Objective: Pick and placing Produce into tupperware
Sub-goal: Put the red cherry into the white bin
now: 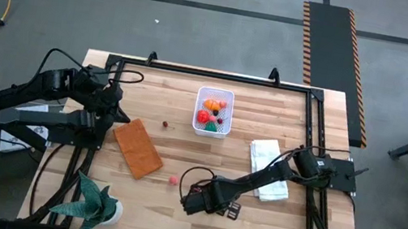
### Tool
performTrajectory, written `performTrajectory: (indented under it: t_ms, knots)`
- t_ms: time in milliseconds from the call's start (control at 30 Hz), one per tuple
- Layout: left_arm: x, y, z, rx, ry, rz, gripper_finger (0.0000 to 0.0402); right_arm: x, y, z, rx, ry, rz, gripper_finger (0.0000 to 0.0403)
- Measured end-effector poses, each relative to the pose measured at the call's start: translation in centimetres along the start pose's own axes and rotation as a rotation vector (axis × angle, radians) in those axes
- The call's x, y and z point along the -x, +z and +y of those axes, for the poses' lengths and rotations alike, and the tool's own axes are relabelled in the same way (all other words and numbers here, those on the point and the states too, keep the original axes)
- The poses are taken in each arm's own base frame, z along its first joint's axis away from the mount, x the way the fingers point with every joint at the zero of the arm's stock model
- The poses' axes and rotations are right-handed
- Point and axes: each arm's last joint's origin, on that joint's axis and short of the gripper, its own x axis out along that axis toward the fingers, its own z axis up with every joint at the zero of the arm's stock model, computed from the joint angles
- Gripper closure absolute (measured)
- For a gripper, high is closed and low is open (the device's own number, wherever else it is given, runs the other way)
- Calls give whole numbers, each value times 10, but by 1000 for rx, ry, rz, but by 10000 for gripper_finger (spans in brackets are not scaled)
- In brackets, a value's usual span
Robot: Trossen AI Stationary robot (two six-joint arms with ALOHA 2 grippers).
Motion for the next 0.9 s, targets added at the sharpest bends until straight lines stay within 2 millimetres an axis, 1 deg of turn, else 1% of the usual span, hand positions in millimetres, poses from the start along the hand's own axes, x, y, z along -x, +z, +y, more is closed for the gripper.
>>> performTrajectory:
  t_ms: [100, 267, 400, 567, 900]
  knots:
    - [0, 0, 0, 0, 0, 0, 401, -3, -1, 1, 1, 2, 1, 259]
    - [0, 0, 0, 0, 0, 0, 401, -16, -4, 6, 8, 4, 33, 259]
    - [0, 0, 0, 1, 0, 1, 401, -21, -6, 7, 2, 6, 43, 259]
    - [0, 0, 0, 0, 0, 1, 401, -22, -6, 7, 3, 5, 38, 259]
    - [0, 0, 0, 0, 0, 0, 401, -17, -6, 7, 20, -19, 3, 259]
